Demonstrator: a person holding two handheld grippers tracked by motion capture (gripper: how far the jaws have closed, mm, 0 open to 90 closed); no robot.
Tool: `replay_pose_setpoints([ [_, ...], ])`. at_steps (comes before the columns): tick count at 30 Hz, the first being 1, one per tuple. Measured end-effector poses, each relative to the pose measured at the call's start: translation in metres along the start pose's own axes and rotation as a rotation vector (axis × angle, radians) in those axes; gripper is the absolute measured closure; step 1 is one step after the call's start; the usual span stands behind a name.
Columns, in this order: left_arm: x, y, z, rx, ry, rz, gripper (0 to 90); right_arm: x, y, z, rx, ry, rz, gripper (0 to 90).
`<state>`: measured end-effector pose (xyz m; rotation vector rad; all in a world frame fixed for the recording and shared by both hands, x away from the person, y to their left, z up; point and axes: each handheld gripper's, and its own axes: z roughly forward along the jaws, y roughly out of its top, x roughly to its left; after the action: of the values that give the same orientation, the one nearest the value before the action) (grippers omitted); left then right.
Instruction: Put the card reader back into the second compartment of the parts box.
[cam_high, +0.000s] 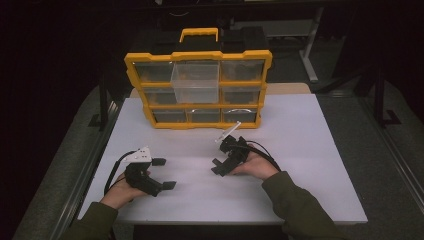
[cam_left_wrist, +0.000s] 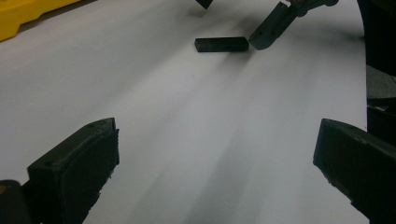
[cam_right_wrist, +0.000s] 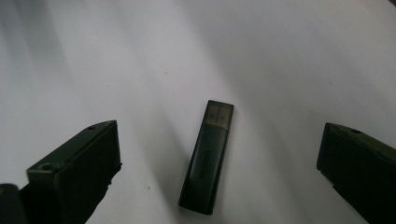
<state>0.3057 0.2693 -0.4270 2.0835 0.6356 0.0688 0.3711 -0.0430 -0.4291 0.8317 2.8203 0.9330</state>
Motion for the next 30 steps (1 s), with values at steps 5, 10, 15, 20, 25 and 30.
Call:
replay_pose_setpoints([
  [5, -0.0003, 0.0, 0.0001, 0.002, 0.0, 0.002, 0.0, 0.0012, -0.0011, 0.0033, 0.012, -0.002, -0.002, 0.0],
  [10, -0.0005, -0.0001, 0.0003, 0.002, 0.0, 0.001, 0.0, 0.0012, -0.0019, 0.0041, 0.018, -0.008, -0.001, 1.6],
  [15, -0.0006, -0.0002, 0.0005, 0.003, -0.001, 0.001, 0.0, 0.0009, -0.0024, 0.0034, 0.021, -0.012, 0.002, 7.5],
  [20, -0.0008, -0.0002, 0.0007, 0.004, -0.001, 0.001, 0.0, 0.0021, -0.0023, 0.0022, 0.021, -0.011, -0.003, 15.0],
  [25, -0.0007, -0.0003, 0.0008, 0.004, -0.001, 0.0, 0.0, 0.003, -0.0024, 0.0014, 0.021, -0.022, -0.008, 24.7],
  [30, -0.0007, -0.0004, 0.0011, 0.003, -0.002, -0.001, 0.0, 0.0027, -0.0022, -0.0003, 0.017, -0.02, -0.006, 32.9],
])
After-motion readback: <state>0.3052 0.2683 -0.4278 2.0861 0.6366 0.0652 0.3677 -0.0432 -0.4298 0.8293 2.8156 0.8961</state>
